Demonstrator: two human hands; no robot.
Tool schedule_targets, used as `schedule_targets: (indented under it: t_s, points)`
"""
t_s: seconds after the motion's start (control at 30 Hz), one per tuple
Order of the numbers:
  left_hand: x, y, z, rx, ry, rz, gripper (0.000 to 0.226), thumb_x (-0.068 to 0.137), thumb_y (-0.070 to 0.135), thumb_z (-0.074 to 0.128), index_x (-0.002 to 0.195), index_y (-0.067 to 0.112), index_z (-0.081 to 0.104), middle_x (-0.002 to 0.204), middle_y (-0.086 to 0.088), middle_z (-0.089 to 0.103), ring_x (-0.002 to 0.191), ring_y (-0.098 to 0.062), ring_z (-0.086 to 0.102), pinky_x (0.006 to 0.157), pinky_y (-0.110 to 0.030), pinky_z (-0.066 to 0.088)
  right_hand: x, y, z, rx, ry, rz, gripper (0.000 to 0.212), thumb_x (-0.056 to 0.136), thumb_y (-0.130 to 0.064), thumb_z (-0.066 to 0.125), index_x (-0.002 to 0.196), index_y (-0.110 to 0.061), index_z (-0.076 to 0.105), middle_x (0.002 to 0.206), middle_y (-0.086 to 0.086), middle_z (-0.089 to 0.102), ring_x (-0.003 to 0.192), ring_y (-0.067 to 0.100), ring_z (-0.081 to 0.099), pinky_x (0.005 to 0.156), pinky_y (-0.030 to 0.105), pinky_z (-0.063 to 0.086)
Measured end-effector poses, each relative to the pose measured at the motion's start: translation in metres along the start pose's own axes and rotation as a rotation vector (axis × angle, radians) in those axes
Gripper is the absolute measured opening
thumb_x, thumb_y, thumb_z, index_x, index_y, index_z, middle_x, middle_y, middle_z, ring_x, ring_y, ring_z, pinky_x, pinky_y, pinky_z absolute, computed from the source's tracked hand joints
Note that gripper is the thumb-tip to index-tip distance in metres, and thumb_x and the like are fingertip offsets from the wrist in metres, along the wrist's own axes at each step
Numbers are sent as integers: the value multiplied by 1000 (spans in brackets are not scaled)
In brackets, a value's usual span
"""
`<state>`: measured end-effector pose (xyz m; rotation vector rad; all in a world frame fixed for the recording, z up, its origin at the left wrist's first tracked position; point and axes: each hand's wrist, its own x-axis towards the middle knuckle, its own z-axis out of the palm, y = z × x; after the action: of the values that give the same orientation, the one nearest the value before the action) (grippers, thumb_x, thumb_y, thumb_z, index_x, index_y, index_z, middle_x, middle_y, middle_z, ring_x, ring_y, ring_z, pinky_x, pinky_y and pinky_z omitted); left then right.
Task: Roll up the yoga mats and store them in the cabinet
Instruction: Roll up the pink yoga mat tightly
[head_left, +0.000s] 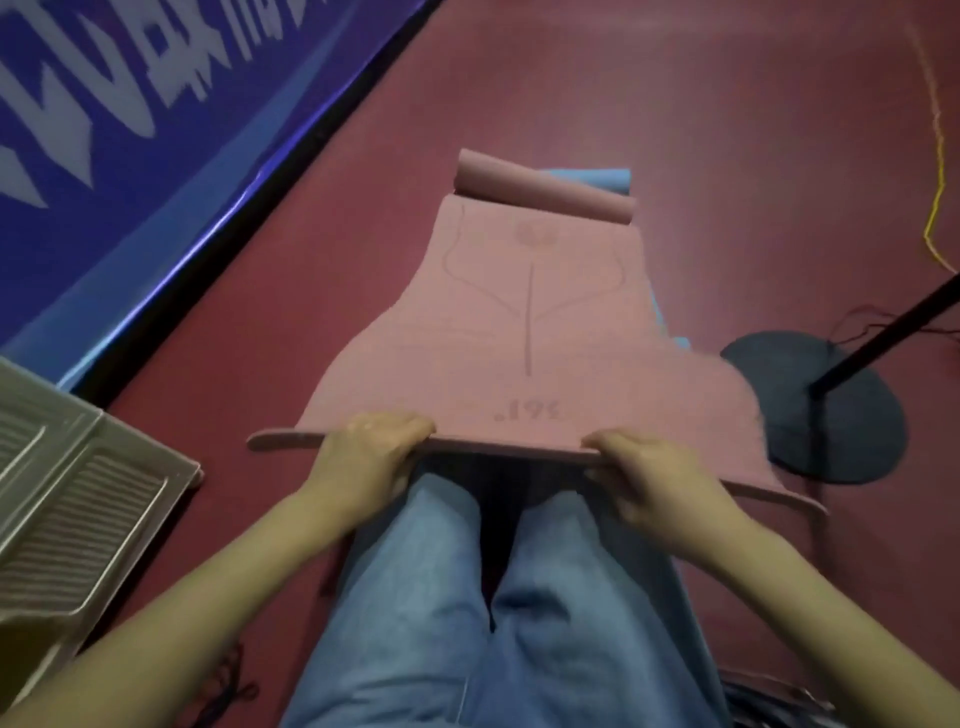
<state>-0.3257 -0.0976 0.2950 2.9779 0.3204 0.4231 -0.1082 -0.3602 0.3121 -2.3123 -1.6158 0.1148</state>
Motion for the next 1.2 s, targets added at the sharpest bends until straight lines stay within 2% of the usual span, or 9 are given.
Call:
schedule_targets:
  t_s: [0.13, 0.3, 0.43, 0.53, 0.67, 0.77, 0.83, 1.0, 1.2]
  points:
    - [-10, -3, -7, 1, -53, 58, 30, 76, 17, 45, 91, 13, 70, 80, -4, 71, 68, -31, 69, 53, -38, 55, -10, -6, 21, -38, 30, -71, 24, 85, -11, 75, 109, -9, 69, 111, 10, 74, 95, 35, 71, 76, 45, 58]
    - [-36, 1, -22, 14, 86, 148, 25, 69, 5, 66, 90, 11, 78, 90, -5, 78, 73, -26, 75, 60, -36, 59, -43, -17, 16, -7, 88, -108, 42, 66, -1, 85, 106, -10, 72, 110, 4, 76, 93, 26, 73, 70, 41, 59]
    - [-50, 9, -6, -27, 31, 118, 26, 91, 25, 56, 102, 11, 75, 98, -3, 75, 82, -29, 73, 72, -38, 53, -56, -13, 19, 107, 135, -37, 19, 89, -20, 62, 106, -14, 70, 97, -1, 75, 83, 27, 70, 69, 39, 57]
    - [-37, 16, 8, -130, -5, 13, 42, 103, 48, 49, 89, 15, 72, 88, 3, 69, 77, -26, 67, 63, -40, 53, -48, 1, 16, 234, 187, 48, 19, 93, -28, 66, 111, -24, 62, 98, -7, 72, 83, 20, 69, 69, 34, 56]
    - [-4, 12, 8, -95, -49, -173, 58, 98, 65, 40, 67, 19, 59, 62, 6, 57, 60, -22, 59, 51, -36, 45, -34, 14, 15, 211, 206, -22, 15, 98, -20, 62, 112, -18, 65, 112, -3, 59, 82, 22, 63, 63, 39, 52]
    - [14, 11, 11, -162, -127, -253, 48, 86, 70, 45, 81, 28, 67, 76, 14, 66, 72, -16, 63, 60, -32, 47, -31, 16, 16, 111, 255, -69, 14, 95, -15, 65, 106, -10, 72, 110, 5, 62, 91, 28, 61, 72, 42, 48]
    - [17, 14, 14, -225, -83, -191, 38, 86, 64, 56, 94, 29, 69, 93, 15, 63, 86, -16, 60, 70, -33, 47, -32, 14, 15, 10, 277, -41, 15, 92, -22, 70, 104, -13, 74, 110, 5, 64, 104, 32, 57, 80, 43, 43]
    - [9, 33, 21, 79, 120, 100, 32, 102, 38, 57, 82, 16, 69, 82, 1, 61, 71, -28, 51, 63, -38, 33, -33, 2, 14, -217, 202, 18, 24, 80, -44, 70, 90, -22, 72, 105, 0, 61, 103, 32, 46, 78, 40, 27]
    - [-9, 25, 18, 158, 96, 67, 38, 95, 56, 61, 101, 21, 75, 100, 8, 71, 95, -26, 62, 79, -41, 42, -22, 1, 22, -329, 204, 24, 33, 90, -39, 49, 94, -15, 72, 89, 3, 62, 92, 33, 49, 69, 41, 28]
